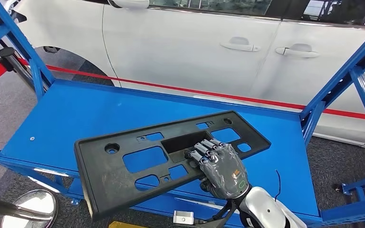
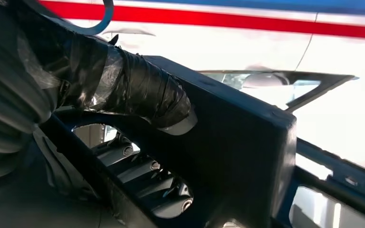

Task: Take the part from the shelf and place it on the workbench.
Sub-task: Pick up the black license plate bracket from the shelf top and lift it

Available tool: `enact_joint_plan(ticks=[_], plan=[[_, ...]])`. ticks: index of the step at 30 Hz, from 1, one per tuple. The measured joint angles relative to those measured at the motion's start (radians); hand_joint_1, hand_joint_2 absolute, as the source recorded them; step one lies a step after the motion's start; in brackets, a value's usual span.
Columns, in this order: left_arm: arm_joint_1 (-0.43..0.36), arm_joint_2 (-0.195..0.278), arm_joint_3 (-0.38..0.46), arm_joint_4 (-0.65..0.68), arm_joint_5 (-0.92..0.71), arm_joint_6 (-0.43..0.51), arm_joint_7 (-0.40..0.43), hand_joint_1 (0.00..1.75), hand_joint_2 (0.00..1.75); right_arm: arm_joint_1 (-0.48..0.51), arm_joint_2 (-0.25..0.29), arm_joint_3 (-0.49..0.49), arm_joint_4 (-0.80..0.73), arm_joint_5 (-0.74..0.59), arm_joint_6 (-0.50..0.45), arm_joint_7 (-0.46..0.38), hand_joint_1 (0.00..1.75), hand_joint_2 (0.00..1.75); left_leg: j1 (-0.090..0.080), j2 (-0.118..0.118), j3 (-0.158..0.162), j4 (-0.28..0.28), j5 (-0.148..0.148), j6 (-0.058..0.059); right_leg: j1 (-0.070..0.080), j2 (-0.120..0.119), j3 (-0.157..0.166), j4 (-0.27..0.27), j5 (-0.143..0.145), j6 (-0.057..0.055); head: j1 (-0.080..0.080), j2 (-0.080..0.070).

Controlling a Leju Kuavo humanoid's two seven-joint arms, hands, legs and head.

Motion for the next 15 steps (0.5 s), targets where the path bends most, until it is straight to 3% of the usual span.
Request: enact_joint_plan(ticks=[2,5,7,9,10,11,13,15], plan=[[0.0,-0.001,0.0,0.0,-0.001,0.0,0.0,0.0,1.75,-0.007,0.0,0.002,0.0,-0.004,0.004,-0.003,1.75,1.75,-0.002,-0.001,-0.008,0.006,0.01,-0.011,0.006,0.002,0.037,-0.068,-0.002,-0.011,0.0,0.0],[0.001,-0.002,0.0,0.0,-0.001,0.0,0.0,0.0,1.75,-0.013,0.0,0.006,0.0,-0.004,0.006,-0.005,1.75,1.75,-0.003,-0.002,-0.016,0.009,0.015,-0.029,0.004,0.0,0.024,-0.078,0.017,-0.031,0.0,0.0],[0.001,-0.002,0.0,0.0,-0.001,-0.001,0.0,0.0,1.75,-0.017,0.0,0.008,0.0,-0.004,0.006,-0.005,1.75,1.75,-0.001,-0.004,-0.038,0.063,-0.045,-0.039,-0.001,-0.004,0.006,-0.086,0.037,-0.05,-0.002,0.0],[0.0,-0.002,0.0,0.0,-0.001,-0.001,0.0,0.0,1.75,-0.02,0.0,0.011,0.0,-0.005,0.007,-0.007,1.75,1.75,0.003,-0.004,-0.075,0.183,-0.139,-0.048,0.001,-0.007,-0.018,-0.083,0.056,-0.058,-0.003,0.0],[0.0,-0.002,0.0,0.0,-0.001,-0.001,0.0,0.0,1.75,-0.021,0.0,0.012,0.0,-0.006,0.009,-0.009,1.75,1.75,0.004,-0.004,-0.088,0.242,-0.167,-0.051,0.001,-0.007,-0.029,-0.081,0.064,-0.058,-0.003,0.0],[0.0,-0.002,0.0,0.0,-0.001,-0.001,0.0,0.0,1.75,-0.024,0.0,0.016,0.0,-0.009,0.012,-0.013,1.75,1.75,0.004,-0.004,-0.089,0.278,-0.172,-0.053,0.002,-0.008,-0.043,-0.077,0.073,-0.058,-0.003,0.0],[0.0,-0.002,0.0,0.0,-0.001,-0.001,0.0,0.0,1.75,-0.032,0.0,0.026,0.0,-0.015,0.023,-0.024,1.75,1.75,0.004,-0.004,-0.045,0.255,-0.13,-0.051,0.002,-0.008,-0.068,-0.069,0.087,-0.056,-0.003,0.0],[-0.001,-0.001,0.0,0.0,-0.001,-0.001,0.0,0.0,1.75,-0.046,0.0,0.04,0.0,-0.012,0.035,-0.034,1.75,1.75,0.001,-0.005,0.057,0.116,-0.092,-0.04,0.004,-0.007,-0.089,-0.06,0.1,-0.05,-0.003,0.0]])
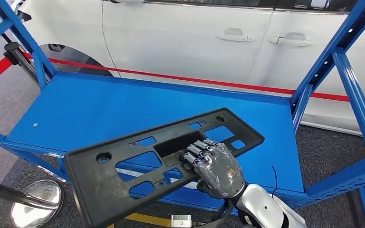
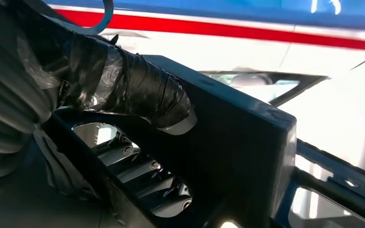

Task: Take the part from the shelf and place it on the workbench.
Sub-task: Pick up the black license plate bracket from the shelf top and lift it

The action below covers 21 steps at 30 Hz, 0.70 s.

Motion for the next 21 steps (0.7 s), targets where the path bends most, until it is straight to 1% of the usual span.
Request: enact_joint_plan(ticks=[1,2,3,4,5,6,7,8,9,10,11,12,13,14,15,16,17,18,19,20,21], plan=[[-0.001,0.0,0.0,0.0,0.0,0.0,0.0,0.0,1.75,-0.008,0.0,0.007,0.0,0.008,0.004,-0.003,1.75,1.75,-0.002,0.0,0.042,-0.066,0.001,0.005,0.001,0.0,-0.007,0.003,0.006,0.004,0.0,0.0],[-0.002,0.001,0.0,0.0,0.0,0.0,0.0,0.0,1.75,-0.017,0.0,0.016,0.0,0.017,0.008,-0.006,1.75,1.75,-0.005,-0.001,0.07,-0.116,-0.002,0.01,0.002,-0.001,-0.012,0.004,0.014,0.01,0.0,0.0],[-0.002,0.001,0.0,0.0,0.0,0.0,0.0,0.0,1.75,-0.026,0.0,0.026,0.001,0.025,0.009,-0.007,1.75,1.75,-0.007,-0.001,0.076,-0.136,-0.006,0.014,0.001,-0.002,-0.014,0.002,0.022,0.017,0.001,0.0],[-0.002,0.001,0.0,0.0,0.0,0.0,0.0,0.0,1.75,-0.034,-0.001,0.034,0.002,0.031,0.009,-0.009,1.75,1.75,-0.008,-0.001,0.072,-0.141,-0.001,0.017,0.0,-0.003,-0.015,-0.001,0.031,0.023,0.001,0.0],[-0.003,0.0,0.0,0.0,0.0,0.0,0.0,0.0,1.75,-0.042,-0.003,0.043,0.002,0.033,0.009,-0.012,1.75,1.75,-0.006,0.002,0.066,-0.145,0.009,0.023,-0.001,-0.002,-0.017,-0.001,0.032,0.03,0.001,0.0],[-0.003,-0.001,0.0,0.0,0.0,0.0,0.0,0.0,1.75,-0.048,-0.005,0.051,0.003,0.033,0.009,-0.014,1.75,1.75,-0.004,0.004,0.061,-0.149,0.021,0.031,-0.001,0.0,-0.024,0.01,0.015,0.035,0.002,0.0],[-0.003,-0.001,0.0,0.0,0.0,0.0,0.0,0.0,1.75,-0.055,-0.008,0.059,0.003,0.033,0.008,-0.017,1.75,1.75,-0.001,0.007,0.052,-0.154,0.034,0.039,-0.002,0.003,-0.035,0.038,-0.019,0.039,0.002,0.0],[-0.003,-0.002,0.0,0.0,0.001,0.0,0.0,0.0,1.75,-0.06,-0.011,0.067,0.003,0.033,0.008,-0.018,1.75,1.75,0.002,0.01,0.04,-0.156,0.048,0.046,-0.003,0.004,-0.052,0.087,-0.068,0.043,0.003,0.0],[-0.003,-0.002,0.0,0.0,0.001,0.0,0.0,0.0,1.75,-0.065,-0.013,0.073,0.003,0.033,0.008,-0.019,1.75,1.75,0.002,0.011,0.025,-0.155,0.058,0.05,-0.005,0.005,-0.069,0.147,-0.118,0.046,0.003,0.0],[-0.003,-0.002,0.0,0.0,0.002,0.001,0.0,0.0,1.75,-0.069,-0.015,0.079,0.003,0.033,0.008,-0.019,1.75,1.75,0.001,0.011,0.009,-0.152,0.068,0.05,-0.006,0.005,-0.08,0.209,-0.151,0.05,0.003,0.0],[-0.003,-0.002,0.0,0.0,0.002,0.001,0.0,0.0,1.75,-0.071,-0.017,0.084,0.003,0.032,0.008,-0.019,1.75,1.75,0.001,0.011,-0.008,-0.148,0.078,0.05,-0.007,0.005,-0.083,0.254,-0.16,0.053,0.003,0.0],[-0.003,-0.002,0.0,0.0,0.003,0.001,0.0,0.0,1.75,-0.074,-0.018,0.089,0.003,0.032,0.008,-0.019,1.75,1.75,0.001,0.011,-0.026,-0.142,0.087,0.048,-0.008,0.005,-0.068,0.265,-0.144,0.055,0.003,0.0],[-0.003,-0.002,0.0,0.0,0.003,0.001,0.0,0.0,1.75,-0.077,-0.02,0.093,0.004,0.032,0.008,-0.019,1.75,1.75,0.001,0.011,-0.044,-0.135,0.094,0.046,-0.009,0.005,-0.04,0.248,-0.117,0.055,0.003,0.0],[-0.003,-0.002,0.0,0.0,0.003,0.001,0.0,0.0,1.75,-0.081,-0.021,0.097,0.004,0.032,0.008,-0.019,1.75,1.75,0.001,0.011,-0.06,-0.126,0.101,0.043,-0.01,0.005,0.007,0.194,-0.091,0.055,0.003,0.0],[-0.003,-0.002,0.0,0.0,0.003,0.001,0.0,0.0,1.75,-0.086,-0.022,0.1,0.004,0.032,0.008,-0.019,1.75,1.75,0.0,0.011,-0.074,-0.117,0.106,0.039,-0.009,0.005,0.059,0.125,-0.085,0.053,0.003,0.0],[-0.003,-0.002,0.0,0.0,0.003,0.001,0.0,0.0,1.75,-0.09,-0.022,0.103,0.003,0.032,0.008,-0.019,1.75,1.75,-0.001,0.01,-0.083,-0.11,0.111,0.034,-0.008,0.006,0.1,0.064,-0.091,0.049,0.002,0.0],[-0.003,-0.002,0.0,0.0,0.003,0.001,0.0,0.0,1.75,-0.094,-0.022,0.106,0.003,0.032,0.008,-0.019,1.75,1.75,-0.003,0.01,-0.088,-0.105,0.117,0.029,-0.006,0.007,0.129,0.018,-0.102,0.045,0.002,0.0],[-0.003,-0.002,0.0,0.0,0.004,0.001,0.0,0.0,1.75,-0.097,-0.023,0.109,0.003,0.031,0.008,-0.02,1.75,1.75,-0.003,0.01,-0.091,-0.103,0.123,0.023,-0.002,0.008,0.137,-0.002,-0.111,0.041,0.002,0.0],[-0.002,-0.002,0.0,0.0,0.005,0.001,-0.001,0.0,1.75,-0.1,-0.023,0.111,0.003,0.029,0.008,-0.019,1.75,1.75,-0.004,0.01,-0.092,-0.104,0.132,0.017,-0.001,0.008,0.133,-0.006,-0.107,0.034,0.002,0.0],[-0.002,-0.002,0.001,0.0,0.008,0.002,-0.002,0.0,1.75,-0.103,-0.023,0.114,0.003,0.026,0.01,-0.018,1.75,1.75,-0.003,0.009,-0.097,-0.104,0.135,0.011,-0.002,0.006,0.125,-0.008,-0.098,0.027,0.003,0.0],[-0.001,-0.002,0.001,0.0,0.01,0.002,-0.003,0.0,1.75,-0.107,-0.024,0.116,0.003,0.021,0.011,-0.017,1.75,1.75,-0.001,0.007,-0.106,-0.096,0.125,0.005,-0.004,0.005,0.116,-0.011,-0.088,0.018,0.003,0.0]])
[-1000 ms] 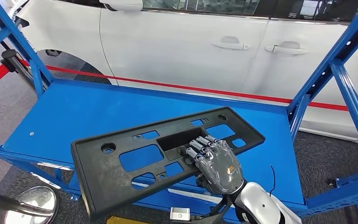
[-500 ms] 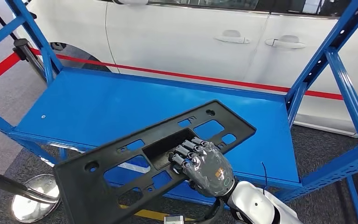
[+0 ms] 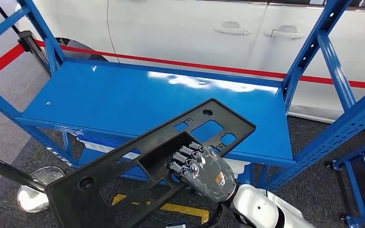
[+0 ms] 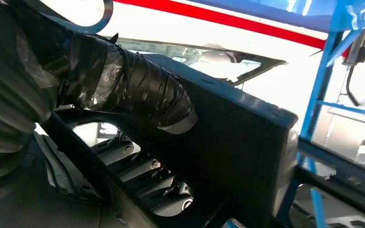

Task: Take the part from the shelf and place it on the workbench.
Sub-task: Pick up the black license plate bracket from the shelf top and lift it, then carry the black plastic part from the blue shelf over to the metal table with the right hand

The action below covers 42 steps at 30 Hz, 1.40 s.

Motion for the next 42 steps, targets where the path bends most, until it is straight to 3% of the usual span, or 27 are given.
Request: enact_joint_plan(ticks=[2,4,5,7,9,10,12,14,15,17,19,20,21,22,23,24,26,28,30,31,32,34,35,36,38,40,42], plan=[[0.001,0.0,0.0,0.0,0.004,0.001,-0.002,0.0,1.75,-0.008,0.0,0.003,0.0,-0.012,0.005,0.002,1.75,1.75,0.004,-0.003,-0.028,0.065,-0.074,-0.009,-0.004,-0.006,-0.023,-0.005,0.024,-0.017,-0.002,0.0],[0.001,0.0,0.0,0.0,0.006,0.001,-0.004,0.0,1.75,-0.017,0.0,0.005,0.0,-0.025,0.015,0.004,1.75,1.75,0.006,-0.004,-0.058,0.187,-0.164,-0.018,-0.001,-0.014,-0.05,-0.003,0.045,-0.024,-0.003,0.0],[0.001,0.0,0.0,0.0,0.007,0.001,-0.005,0.0,1.75,-0.021,0.0,0.005,0.0,-0.029,0.021,0.005,1.75,1.75,0.006,-0.004,-0.065,0.241,-0.184,-0.021,0.0,-0.02,-0.064,-0.001,0.054,-0.024,-0.003,0.0],[0.001,0.0,0.0,0.0,0.008,0.002,-0.007,0.0,1.75,-0.03,0.0,0.007,0.0,-0.038,0.031,0.006,1.75,1.75,0.006,-0.002,-0.039,0.261,-0.155,-0.023,0.001,-0.034,-0.092,0.006,0.07,-0.022,-0.003,0.0],[-0.001,0.0,0.001,0.0,0.009,0.003,-0.009,0.0,1.75,-0.042,0.001,0.009,0.0,-0.046,0.038,0.007,1.75,1.75,0.005,0.016,0.052,0.156,-0.111,-0.018,0.002,-0.049,-0.116,0.017,0.082,-0.017,-0.003,0.0],[-0.002,0.0,0.001,0.0,0.01,0.003,-0.009,0.0,1.75,-0.047,0.001,0.009,0.0,-0.049,0.039,0.01,1.75,1.75,0.002,0.03,0.105,0.08,-0.11,-0.014,0.003,-0.057,-0.124,0.022,0.087,-0.013,-0.003,0.0],[-0.005,0.0,0.001,0.0,0.011,0.004,-0.011,0.0,1.75,-0.056,0.002,0.01,0.0,-0.054,0.043,0.016,1.75,1.75,-0.006,0.047,0.161,-0.015,-0.126,-0.002,0.005,-0.075,-0.129,0.025,0.098,-0.002,-0.002,0.0],[-0.005,-0.001,0.002,0.0,0.011,0.005,-0.013,0.0,1.75,-0.064,0.002,0.011,0.0,-0.06,0.045,0.022,1.75,1.75,-0.007,0.032,0.154,-0.033,-0.115,0.014,0.005,-0.093,-0.13,0.022,0.11,0.01,-0.002,0.0],[-0.004,-0.002,0.002,0.0,0.011,0.005,-0.013,0.0,1.75,-0.068,0.002,0.011,0.0,-0.064,0.046,0.023,1.75,1.75,-0.005,0.025,0.148,-0.037,-0.104,0.021,0.004,-0.087,-0.133,0.024,0.104,0.017,-0.003,0.0],[-0.003,-0.004,0.002,0.0,0.009,0.006,-0.012,0.0,1.75,-0.072,0.002,0.012,0.0,-0.067,0.046,0.027,1.75,1.75,0.0,0.012,0.13,-0.043,-0.077,0.037,0.002,-0.051,-0.151,0.072,0.042,0.026,-0.002,0.0],[-0.003,-0.005,0.003,0.0,0.009,0.007,-0.012,0.0,1.75,-0.074,0.002,0.013,0.001,-0.069,0.046,0.031,1.75,1.75,-0.002,-0.002,0.101,-0.041,-0.055,0.045,0.001,-0.014,-0.18,0.185,-0.055,0.027,-0.001,0.0],[-0.003,-0.006,0.004,0.0,0.011,0.007,-0.01,0.0,1.75,-0.074,0.002,0.014,0.002,-0.07,0.046,0.033,1.75,1.75,-0.003,-0.011,0.085,-0.038,-0.045,0.045,0.001,-0.007,-0.189,0.24,-0.081,0.027,-0.002,0.0],[-0.003,-0.006,0.005,0.0,0.014,0.008,-0.008,0.0,1.75,-0.075,0.002,0.015,0.003,-0.072,0.047,0.036,1.75,1.75,-0.005,-0.022,0.069,-0.034,-0.035,0.045,0.001,-0.004,-0.187,0.274,-0.088,0.026,-0.002,0.0],[-0.002,-0.006,0.006,0.0,0.016,0.008,-0.005,0.0,1.75,-0.076,0.002,0.017,0.004,-0.075,0.047,0.038,1.75,1.75,-0.006,-0.033,0.054,-0.03,-0.026,0.044,0.002,-0.001,-0.168,0.271,-0.072,0.022,-0.002,0.0],[-0.002,-0.006,0.007,0.0,0.017,0.008,-0.004,0.0,1.75,-0.078,0.002,0.018,0.005,-0.078,0.048,0.04,1.75,1.75,-0.007,-0.044,0.04,-0.024,-0.019,0.043,0.003,0.004,-0.131,0.231,-0.046,0.017,-0.002,0.0],[-0.002,-0.006,0.008,0.0,0.017,0.008,-0.004,0.0,1.75,-0.08,0.002,0.019,0.005,-0.079,0.049,0.043,1.75,1.75,-0.008,-0.055,0.028,-0.019,-0.012,0.042,0.004,0.019,-0.084,0.164,-0.024,0.009,-0.002,0.0],[-0.002,-0.005,0.008,0.0,0.017,0.001,-0.011,0.0,1.75,-0.087,0.006,0.019,0.005,-0.08,0.057,0.055,1.75,1.75,-0.007,-0.073,0.01,-0.013,0.003,0.034,0.006,0.061,-0.005,0.04,-0.011,-0.002,-0.002,0.0],[0.0,0.003,0.008,0.0,0.017,-0.019,-0.027,0.0,1.75,-0.096,0.015,0.021,0.003,-0.078,0.076,0.073,1.75,1.75,-0.002,-0.091,0.002,-0.017,0.021,0.021,0.01,0.076,0.014,-0.001,-0.011,-0.006,-0.001,0.0],[0.01,0.03,0.009,0.0,0.021,-0.059,-0.05,0.0,1.75,-0.104,0.023,0.022,0.0,-0.076,0.088,0.083,1.75,1.75,0.0,-0.105,-0.003,-0.023,0.034,0.008,0.009,0.053,0.009,-0.011,0.007,-0.01,0.0,0.0],[0.016,0.05,0.009,-0.001,0.023,-0.088,-0.062,0.0,1.75,-0.107,0.025,0.023,-0.001,-0.075,0.09,0.085,1.75,1.75,-0.001,-0.094,-0.011,-0.015,0.022,0.002,0.007,0.039,0.005,-0.02,0.019,-0.016,-0.002,0.0],[0.021,0.07,0.009,-0.004,0.025,-0.116,-0.071,0.0,1.75,-0.11,0.027,0.023,-0.002,-0.075,0.089,0.086,1.75,1.75,-0.001,-0.074,-0.022,0.012,-0.01,-0.005,0.004,0.024,-0.001,-0.028,0.031,-0.022,-0.004,0.0],[0.03,0.099,0.01,-0.018,0.029,-0.154,-0.078,0.0,1.75,-0.114,0.027,0.024,-0.005,-0.076,0.088,0.085,1.75,1.75,0.004,-0.029,-0.054,0.113,-0.102,-0.018,0.004,0.0,-0.019,-0.032,0.049,-0.029,-0.008,0.0],[0.034,0.107,0.012,-0.028,0.032,-0.162,-0.077,0.0,1.75,-0.115,0.027,0.024,-0.006,-0.078,0.088,0.084,1.75,1.75,0.008,-0.021,-0.068,0.176,-0.137,-0.025,0.004,-0.014,-0.031,-0.028,0.055,-0.029,-0.008,0.0],[0.039,0.113,0.015,-0.037,0.035,-0.166,-0.076,0.0,1.75,-0.115,0.027,0.025,-0.006,-0.08,0.087,0.083,1.75,1.75,0.011,-0.018,-0.075,0.222,-0.151,-0.031,0.004,-0.027,-0.044,-0.023,0.06,-0.027,-0.008,0.0],[0.045,0.121,0.022,-0.053,0.041,-0.167,-0.073,0.0,1.75,-0.117,0.027,0.026,-0.006,-0.084,0.086,0.082,1.75,1.75,0.017,-0.012,-0.041,0.227,-0.123,-0.042,0.001,-0.055,-0.072,-0.007,0.068,-0.022,-0.009,0.0],[0.049,0.124,0.029,-0.061,0.044,-0.167,-0.071,0.0,1.75,-0.12,0.028,0.027,-0.006,-0.086,0.085,0.082,1.75,1.75,0.02,0.018,0.052,0.108,-0.089,-0.05,0.0,-0.081,-0.096,0.011,0.072,-0.014,-0.009,0.0],[0.052,0.124,0.033,-0.066,0.045,-0.168,-0.07,0.0,1.75,-0.126,0.028,0.027,-0.007,-0.088,0.084,0.082,1.75,1.75,0.013,0.046,0.111,0.012,-0.09,-0.04,0.004,-0.102,-0.107,0.021,0.078,-0.003,-0.008,0.0]])
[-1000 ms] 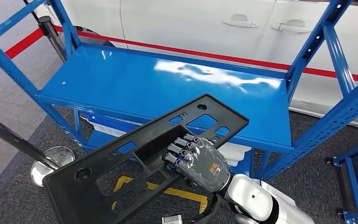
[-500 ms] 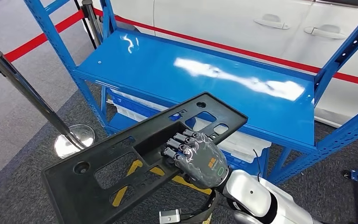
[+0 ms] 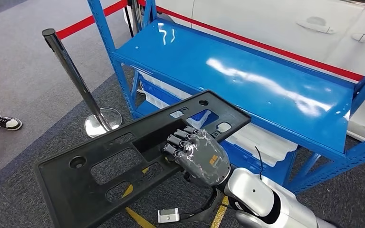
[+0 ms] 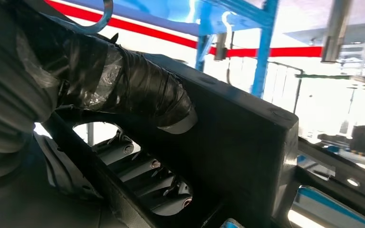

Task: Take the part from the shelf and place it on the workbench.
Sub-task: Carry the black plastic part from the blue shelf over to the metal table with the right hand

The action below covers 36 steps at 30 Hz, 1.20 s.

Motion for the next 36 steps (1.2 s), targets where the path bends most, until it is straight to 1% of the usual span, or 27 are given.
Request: enact_joint_plan(ticks=[2,3,4,5,7,8,9,10,11,12,14,16,18,19,20,21,23,24,25,26,27,29,30,31,33,34,36], plan=[[0.004,-0.002,0.002,-0.002,0.005,-0.001,0.0,0.0,1.75,-0.005,0.001,0.001,0.0,-0.004,-0.002,0.0,1.75,1.75,-0.007,-0.006,-0.003,-0.017,0.004,0.023,0.004,-0.019,-0.001,-0.001,0.012,0.012,0.001,0.0],[0.006,-0.002,0.004,-0.002,0.008,-0.001,0.0,0.0,1.75,-0.007,0.001,0.002,0.0,-0.006,-0.004,0.0,1.75,1.75,-0.006,-0.014,-0.009,-0.021,0.011,0.034,0.002,-0.018,-0.003,0.001,0.012,0.018,0.001,0.0],[0.006,-0.002,0.006,-0.002,0.01,-0.001,0.0,0.0,1.75,-0.008,0.001,0.003,0.0,-0.008,-0.005,0.0,1.75,1.75,-0.006,-0.022,-0.016,-0.024,0.02,0.045,0.0,-0.002,-0.007,0.008,-0.001,0.024,0.001,0.0],[0.007,-0.002,0.008,-0.003,0.011,-0.001,0.0,0.0,1.75,-0.009,0.001,0.004,0.0,-0.009,-0.005,0.0,1.75,1.75,-0.005,-0.028,-0.024,-0.028,0.03,0.058,-0.003,0.025,-0.016,0.032,-0.03,0.027,0.001,0.0],[0.005,0.0,0.012,-0.004,0.011,-0.001,0.0,0.0,1.75,-0.009,0.001,0.006,0.001,-0.011,-0.005,0.0,1.75,1.75,-0.007,-0.043,-0.045,-0.031,0.05,0.074,-0.004,0.084,-0.048,0.136,-0.12,0.029,0.002,0.0],[0.005,0.0,0.014,-0.005,0.01,-0.001,0.0,0.0,1.75,-0.009,0.001,0.007,0.001,-0.012,-0.006,0.0,1.75,1.75,-0.011,-0.053,-0.059,-0.03,0.059,0.078,-0.004,0.098,-0.065,0.201,-0.16,0.027,0.002,0.0],[0.005,0.001,0.016,-0.006,0.009,-0.002,0.0,0.0,1.75,-0.009,0.001,0.008,0.001,-0.012,-0.005,0.0,1.75,1.75,-0.015,-0.065,-0.072,-0.03,0.069,0.08,-0.002,0.102,-0.072,0.249,-0.183,0.024,0.002,0.0],[0.006,0.001,0.018,-0.007,0.008,-0.002,0.0,0.0,1.75,-0.009,0.001,0.009,0.002,-0.013,-0.005,0.0,1.75,1.75,-0.018,-0.077,-0.084,-0.029,0.079,0.08,-0.001,0.104,-0.065,0.268,-0.185,0.019,0.002,0.0],[0.007,0.002,0.019,-0.008,0.007,-0.003,-0.001,0.0,1.75,-0.009,0.001,0.01,0.002,-0.013,-0.005,0.0,1.75,1.75,-0.022,-0.09,-0.096,-0.028,0.087,0.08,0.002,0.105,-0.039,0.248,-0.169,0.013,0.002,0.0],[0.007,0.002,0.02,-0.008,0.006,-0.004,-0.001,0.0,1.75,-0.01,0.001,0.01,0.002,-0.014,-0.005,0.0,1.75,1.75,-0.024,-0.103,-0.105,-0.027,0.096,0.08,0.006,0.113,0.005,0.192,-0.141,0.004,0.002,0.0],[0.007,0.0,0.021,-0.008,0.002,-0.004,-0.003,0.0,1.75,-0.013,0.001,0.01,0.002,-0.014,-0.006,0.0,1.75,1.75,-0.026,-0.127,-0.12,-0.026,0.113,0.077,0.012,0.155,0.095,0.05,-0.106,-0.015,0.001,0.0],[0.007,-0.002,0.022,-0.008,-0.001,-0.005,-0.004,0.0,1.75,-0.017,0.001,0.01,0.001,-0.015,-0.007,0.0,1.75,1.75,-0.022,-0.148,-0.13,-0.03,0.133,0.069,0.015,0.184,0.133,-0.026,-0.1,-0.022,0.001,0.0],[0.012,0.0,0.023,-0.009,-0.002,-0.005,-0.005,0.0,1.75,-0.019,0.001,0.01,0.001,-0.015,-0.007,0.0,1.75,1.75,-0.019,-0.17,-0.138,-0.043,0.154,0.058,0.013,0.166,0.133,-0.044,-0.084,-0.02,0.002,0.0],[0.014,0.001,0.023,-0.009,-0.003,-0.005,-0.006,0.0,1.75,-0.021,0.001,0.01,0.001,-0.015,-0.008,0.0,1.75,1.75,-0.022,-0.166,-0.144,-0.043,0.15,0.052,0.009,0.152,0.13,-0.053,-0.072,-0.021,0.001,0.0],[0.015,0.001,0.024,-0.009,-0.003,-0.005,-0.006,0.0,1.75,-0.023,0.002,0.01,0.001,-0.015,-0.008,0.0,1.75,1.75,-0.025,-0.15,-0.152,-0.029,0.13,0.047,0.005,0.137,0.127,-0.062,-0.06,-0.024,-0.002,0.0],[0.015,0.002,0.024,-0.009,-0.003,-0.005,-0.006,0.0,1.75,-0.025,0.003,0.01,0.002,-0.016,-0.008,0.0,1.75,1.75,-0.025,-0.123,-0.166,0.008,0.092,0.042,0.001,0.121,0.121,-0.068,-0.05,-0.025,-0.005,0.0],[0.014,0.001,0.024,-0.01,-0.003,-0.005,-0.006,0.0,1.75,-0.026,0.004,0.01,0.002,-0.016,-0.01,0.0,1.75,1.75,-0.016,-0.074,-0.2,0.131,0.002,0.028,0.004,0.093,0.102,-0.063,-0.037,-0.025,-0.01,0.0],[0.014,0.001,0.024,-0.01,-0.003,-0.005,-0.006,0.0,1.75,-0.026,0.004,0.011,0.002,-0.016,-0.01,0.0,1.75,1.75,-0.009,-0.064,-0.212,0.193,-0.025,0.021,0.004,0.078,0.088,-0.056,-0.033,-0.023,-0.01,0.0],[0.014,0.001,0.024,-0.01,-0.003,-0.005,-0.006,0.0,1.75,-0.026,0.004,0.011,0.003,-0.016,-0.01,0.0,1.75,1.75,-0.003,-0.06,-0.213,0.231,-0.031,0.014,0.004,0.062,0.075,-0.047,-0.031,-0.021,-0.01,0.0],[0.013,0.0,0.024,-0.01,-0.003,-0.005,-0.006,0.0,1.75,-0.026,0.004,0.012,0.003,-0.016,-0.01,0.0,1.75,1.75,0.003,-0.058,-0.197,0.238,-0.02,0.008,0.003,0.047,0.061,-0.036,-0.029,-0.02,-0.01,0.0],[0.013,0.001,0.024,-0.01,-0.003,-0.005,-0.007,0.0,1.75,-0.027,0.004,0.012,0.003,-0.016,-0.01,0.0,1.75,1.75,0.008,-0.053,-0.161,0.205,0.003,0.003,0.002,0.033,0.048,-0.025,-0.029,-0.018,-0.01,0.0],[0.012,0.0,0.024,-0.01,-0.003,-0.005,-0.008,0.0,1.75,-0.029,0.004,0.012,0.003,-0.019,-0.01,0.0,1.75,1.75,0.009,-0.023,-0.071,0.084,0.02,-0.003,0.002,0.011,0.028,-0.006,-0.028,-0.011,-0.011,0.0],[0.011,0.001,0.024,-0.01,-0.003,-0.006,-0.01,0.0,1.75,-0.03,0.004,0.012,0.003,-0.021,-0.01,0.0,1.75,1.75,0.005,-0.009,-0.04,0.035,0.016,0.002,0.002,0.002,0.021,-0.001,-0.026,-0.005,-0.01,0.0],[0.01,0.001,0.024,-0.01,-0.001,-0.008,-0.013,0.0,1.75,-0.031,0.004,0.012,0.003,-0.024,-0.01,0.0,1.75,1.75,-0.001,0.0,-0.026,0.006,0.007,0.008,0.003,-0.006,0.018,0.001,-0.023,0.002,-0.01,0.0],[0.012,0.002,0.025,-0.01,0.004,-0.02,-0.023,0.0,1.75,-0.034,0.005,0.013,0.003,-0.028,-0.012,0.0,1.75,1.75,-0.01,-0.008,-0.032,-0.011,0.011,0.032,0.003,-0.023,0.016,-0.003,-0.013,0.02,-0.009,0.0],[0.013,0.002,0.025,-0.01,0.007,-0.028,-0.026,0.0,1.75,-0.036,0.005,0.013,0.004,-0.029,-0.012,0.0,1.75,1.75,-0.01,-0.016,-0.035,-0.018,0.018,0.044,0.001,-0.019,0.015,-0.002,-0.014,0.028,-0.009,0.0],[0.012,0.003,0.026,-0.01,0.01,-0.043,-0.026,0.0,1.75,-0.038,0.005,0.013,0.004,-0.032,-0.013,0.0,1.75,1.75,-0.009,-0.031,-0.043,-0.03,0.037,0.067,-0.003,0.029,0.0,0.036,-0.052,0.038,-0.009,0.0]])
